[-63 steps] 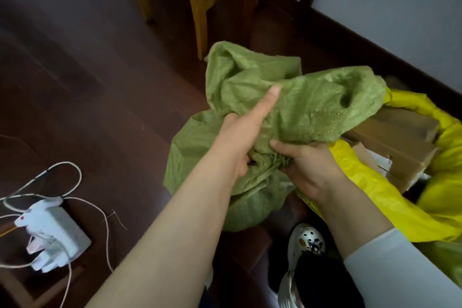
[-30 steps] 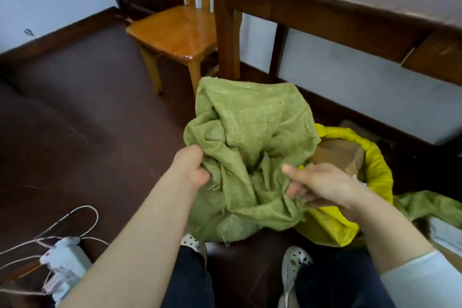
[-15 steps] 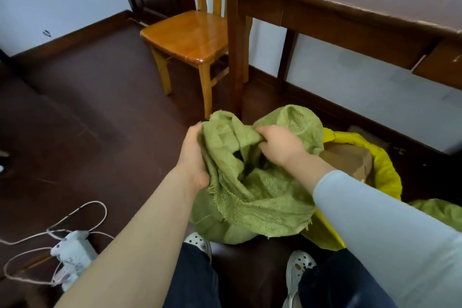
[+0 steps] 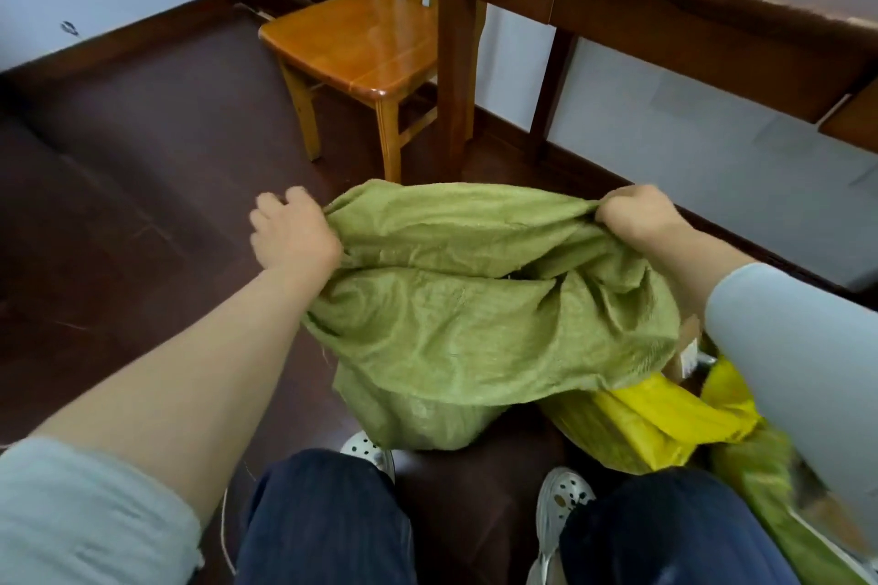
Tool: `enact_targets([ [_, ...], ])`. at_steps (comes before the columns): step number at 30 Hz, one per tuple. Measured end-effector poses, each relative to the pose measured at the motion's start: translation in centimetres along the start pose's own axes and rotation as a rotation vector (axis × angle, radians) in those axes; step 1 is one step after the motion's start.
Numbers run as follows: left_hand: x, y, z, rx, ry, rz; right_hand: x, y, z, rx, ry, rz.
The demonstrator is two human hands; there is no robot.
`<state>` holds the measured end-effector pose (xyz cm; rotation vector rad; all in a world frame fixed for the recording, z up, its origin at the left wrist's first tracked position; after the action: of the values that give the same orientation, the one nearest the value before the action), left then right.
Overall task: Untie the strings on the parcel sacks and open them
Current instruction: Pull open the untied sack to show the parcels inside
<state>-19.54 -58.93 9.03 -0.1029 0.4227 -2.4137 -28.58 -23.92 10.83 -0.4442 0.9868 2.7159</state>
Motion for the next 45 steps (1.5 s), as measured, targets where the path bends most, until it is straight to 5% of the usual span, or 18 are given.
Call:
enact_targets([
  [3, -1.4, -0.2, 0.5, -0.064, -0.146, 0.044, -1.1, 0.6, -2.3, 0.089, 0.175, 0.005],
  [6, -5.7, -3.7, 0.1, -0.296, -0.225, -0.267, -2.3, 1.6, -4.2, 0.159, 0.332, 0.024],
  [9, -10.8, -8.0, -5.0, -0.222, 0.188, -0.714, -1.7, 2.1, -4.3, 0.199, 0.29, 0.006],
  [12, -12.3, -7.3, -11.2, 0.002, 0.558, -0.725, -0.7, 2.1, -4.0, 0.254, 0.23, -0.054],
  [14, -11.9, -6.4, -12.6, 0.053, 0.603, -0.647, -0.2, 1.9, -3.9, 0.321, 0.225, -0.098],
  [18, -11.0, -5.6, -11.9, 0.214, 0.465, -0.808, 1.6, 0.1, -2.5, 0.605, 0.071, -0.246],
  [20, -9.3, -3.2, -11.9, 0.347, 0.433, -0.759, 2.6, -1.5, -1.4, 0.689, -0.06, -0.314],
  [23, -6.2, 2.8, -11.4, 0.552, 0.511, -0.379, 3.4, -3.1, -0.4, 0.665, -0.185, -0.34],
  [26, -6.1, 4.8, -10.2, 0.364, 0.618, -0.061, 2.9, -2.7, -1.3, 0.659, -0.112, -0.305],
  [28, -5.7, 2.8, -8.5, 0.168, 0.432, -0.019, 2.0, -1.8, -2.8, 0.71, 0.018, -0.277],
  [32, -4.9, -4.2, -6.9, -0.109, 0.119, -0.358, 0.3, 0.2, -5.7, 0.806, 0.32, -0.172],
  [39, -5.9, -13.9, -7.5, 0.072, 0.214, -1.005, -0.8, 3.2, -7.1, 0.523, 0.489, 0.002],
  [41, -4.3, -13.8, -7.4, 0.026, 0.224, -0.876, 0.3, 3.2, -6.2, 0.329, 0.299, 0.064],
  [43, -2.1, -11.6, -6.9, -0.043, 0.207, -0.544, 0.5, 3.3, -4.6, -0.006, -0.037, 0.153],
  [45, -0.6, -8.8, -6.0, -0.068, 0.174, -0.278, -1.9, 3.9, -4.1, -0.157, -0.188, 0.215],
])
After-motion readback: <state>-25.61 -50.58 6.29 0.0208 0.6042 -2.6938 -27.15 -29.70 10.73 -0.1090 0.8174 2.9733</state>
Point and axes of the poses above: each hand's wrist, its own x-axis towards the middle knuckle, its own z-axis out of the back of the hand, y = z × x, the point moved 7 cm from there along x, towards the middle knuckle, and after that the axes turned 3 degrees about -z, right-handed, at the moved point
